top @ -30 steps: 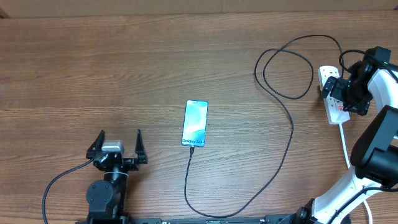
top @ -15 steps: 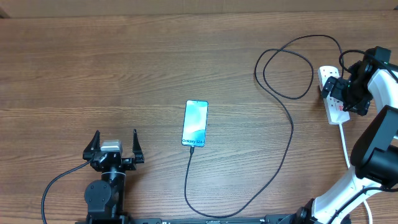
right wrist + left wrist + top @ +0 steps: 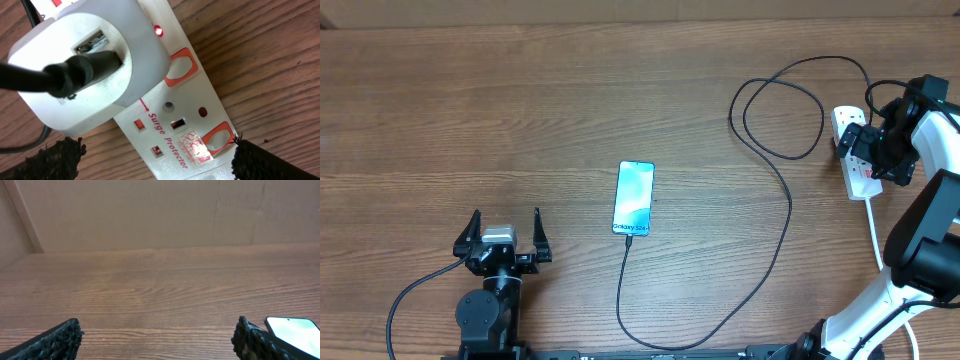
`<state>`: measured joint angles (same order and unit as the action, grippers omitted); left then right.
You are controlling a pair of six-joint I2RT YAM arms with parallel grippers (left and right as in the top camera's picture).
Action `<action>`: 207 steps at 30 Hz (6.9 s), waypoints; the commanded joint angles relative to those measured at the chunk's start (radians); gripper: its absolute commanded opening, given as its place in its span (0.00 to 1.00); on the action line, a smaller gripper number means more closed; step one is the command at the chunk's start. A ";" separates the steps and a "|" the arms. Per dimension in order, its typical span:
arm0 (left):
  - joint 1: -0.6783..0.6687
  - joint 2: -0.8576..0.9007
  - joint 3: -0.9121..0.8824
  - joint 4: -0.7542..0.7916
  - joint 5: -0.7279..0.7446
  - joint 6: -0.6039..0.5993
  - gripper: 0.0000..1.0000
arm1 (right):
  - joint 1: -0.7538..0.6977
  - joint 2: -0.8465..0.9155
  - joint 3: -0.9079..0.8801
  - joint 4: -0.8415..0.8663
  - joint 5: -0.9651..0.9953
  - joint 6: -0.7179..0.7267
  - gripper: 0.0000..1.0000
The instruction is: Plug charger to phone and switch on socket
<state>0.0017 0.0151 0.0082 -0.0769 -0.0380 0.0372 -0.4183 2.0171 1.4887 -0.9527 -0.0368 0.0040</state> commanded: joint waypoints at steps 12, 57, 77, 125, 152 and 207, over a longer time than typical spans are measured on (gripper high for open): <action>0.005 -0.011 -0.003 0.002 0.005 0.027 1.00 | -0.003 -0.039 0.017 0.005 -0.003 -0.013 1.00; 0.005 -0.011 -0.003 0.002 0.005 0.027 1.00 | -0.003 -0.039 0.017 0.005 -0.003 -0.013 1.00; 0.005 -0.011 -0.003 0.002 0.005 0.027 1.00 | -0.003 -0.039 0.017 0.005 -0.003 -0.013 1.00; 0.005 -0.011 -0.003 0.002 0.005 0.027 1.00 | 0.098 -0.876 0.017 0.004 -0.003 -0.013 1.00; 0.005 -0.011 -0.003 0.002 0.005 0.027 0.99 | 0.251 -0.838 0.016 -0.003 -0.003 -0.013 1.00; 0.005 -0.011 -0.003 0.002 0.005 0.027 1.00 | 0.478 -0.687 -0.003 -0.004 -0.003 -0.013 1.00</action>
<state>0.0017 0.0151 0.0082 -0.0765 -0.0380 0.0376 0.0544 1.3155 1.4883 -0.9611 -0.0372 0.0029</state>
